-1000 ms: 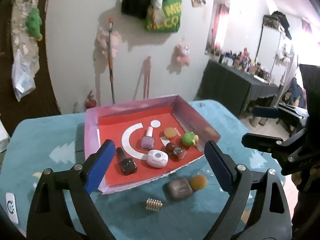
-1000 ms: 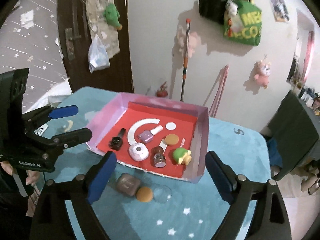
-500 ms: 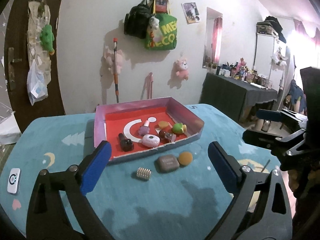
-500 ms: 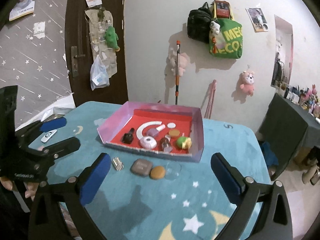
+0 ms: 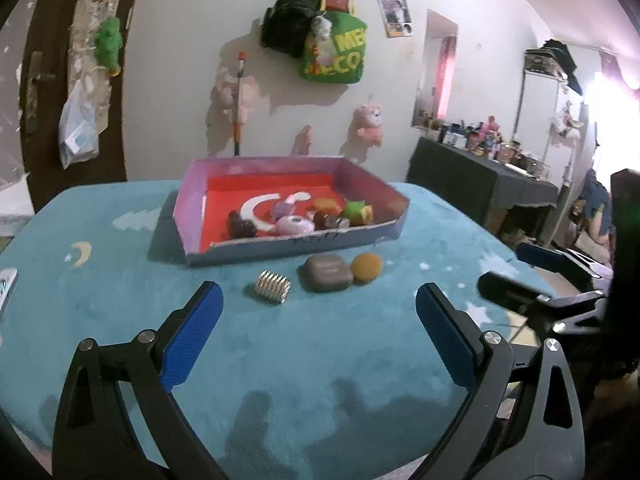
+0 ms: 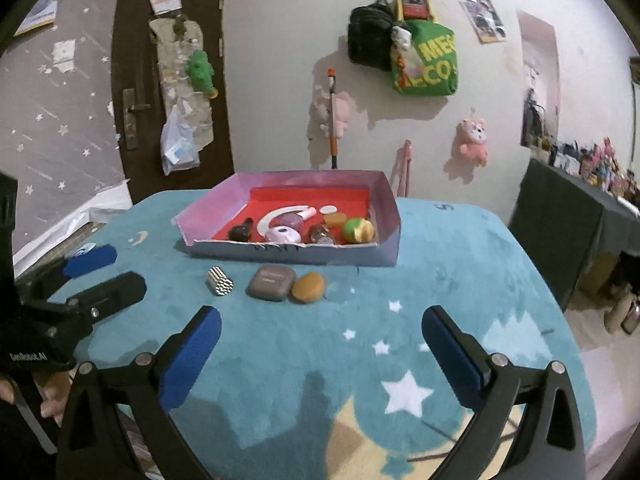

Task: Organize rigid objects
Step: 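Lift both tools out of the box and back over the table, then move the left tool to the gold studded cylinder while the right tool moves to the clear glass cup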

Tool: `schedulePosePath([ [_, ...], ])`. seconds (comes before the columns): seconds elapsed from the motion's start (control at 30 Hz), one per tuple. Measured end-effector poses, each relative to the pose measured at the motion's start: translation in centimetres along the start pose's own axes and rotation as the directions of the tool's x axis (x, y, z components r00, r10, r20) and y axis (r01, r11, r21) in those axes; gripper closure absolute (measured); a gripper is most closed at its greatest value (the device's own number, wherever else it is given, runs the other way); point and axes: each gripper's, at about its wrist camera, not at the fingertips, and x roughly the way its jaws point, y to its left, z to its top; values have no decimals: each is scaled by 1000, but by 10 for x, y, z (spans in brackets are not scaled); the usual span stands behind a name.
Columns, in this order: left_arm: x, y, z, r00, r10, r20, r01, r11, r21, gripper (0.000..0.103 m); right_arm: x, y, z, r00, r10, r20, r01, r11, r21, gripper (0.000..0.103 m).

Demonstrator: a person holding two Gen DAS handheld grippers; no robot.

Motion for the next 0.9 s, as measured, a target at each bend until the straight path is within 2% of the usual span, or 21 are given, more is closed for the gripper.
schedulePosePath([
  [0.2,17,4,-23,998,29,-57,-31,999,-30,4,20,-13,-22,998,14,-59,-10,997,73,0],
  [0.43,28,8,-31,995,46,-92,-51,998,-45,4,37,-13,-36,994,-5,-107,11,998,62,0],
  [0.7,40,8,-36,988,52,-142,-61,996,-60,4,44,-9,-42,991,2,-130,4,999,51,0],
  [0.9,42,8,-38,987,52,-150,-61,996,-59,4,47,-8,-44,991,5,-135,2,999,50,0],
])
